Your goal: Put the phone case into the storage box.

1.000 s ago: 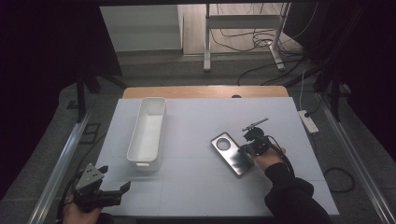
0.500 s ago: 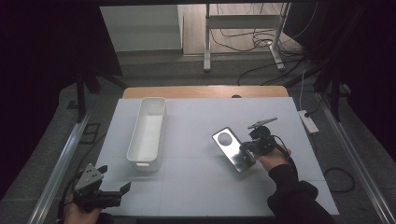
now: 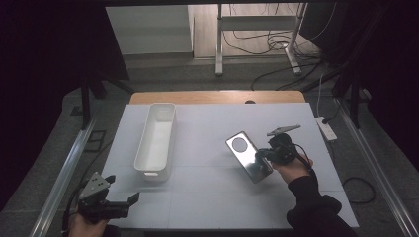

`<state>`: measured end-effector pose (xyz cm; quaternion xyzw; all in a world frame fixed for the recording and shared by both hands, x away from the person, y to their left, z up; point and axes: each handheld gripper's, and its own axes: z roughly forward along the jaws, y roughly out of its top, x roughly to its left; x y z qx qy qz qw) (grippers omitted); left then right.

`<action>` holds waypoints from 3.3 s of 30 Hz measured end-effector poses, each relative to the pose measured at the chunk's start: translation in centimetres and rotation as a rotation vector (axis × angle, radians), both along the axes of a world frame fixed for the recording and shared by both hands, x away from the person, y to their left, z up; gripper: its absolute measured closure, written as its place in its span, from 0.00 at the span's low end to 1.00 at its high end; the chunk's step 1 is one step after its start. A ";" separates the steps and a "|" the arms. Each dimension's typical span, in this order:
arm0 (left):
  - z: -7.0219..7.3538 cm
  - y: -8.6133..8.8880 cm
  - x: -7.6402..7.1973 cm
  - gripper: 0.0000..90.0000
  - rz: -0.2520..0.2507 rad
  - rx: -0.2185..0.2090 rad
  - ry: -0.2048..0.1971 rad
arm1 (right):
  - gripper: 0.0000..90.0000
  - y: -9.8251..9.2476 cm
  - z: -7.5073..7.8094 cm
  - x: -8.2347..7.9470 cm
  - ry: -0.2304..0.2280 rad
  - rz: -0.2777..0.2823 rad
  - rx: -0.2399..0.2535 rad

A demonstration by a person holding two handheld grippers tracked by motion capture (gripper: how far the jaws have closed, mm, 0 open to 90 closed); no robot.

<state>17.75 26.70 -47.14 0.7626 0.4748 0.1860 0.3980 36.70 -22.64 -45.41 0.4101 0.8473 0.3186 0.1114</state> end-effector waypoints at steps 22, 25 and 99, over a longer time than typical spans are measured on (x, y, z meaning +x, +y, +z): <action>1.6 -3.0 1.1 0.00 -0.138 -0.067 -0.053 | 0.98 -0.7 1.6 -1.8 -0.057 -0.008 0.039; 1.7 -3.5 1.5 0.00 -0.155 -0.066 -0.062 | 0.98 -0.9 1.7 -1.9 -0.061 -0.011 0.045; 2.8 -14.6 11.8 0.00 -0.366 -0.125 -0.005 | 0.98 1.8 3.5 -3.1 -0.137 0.003 0.106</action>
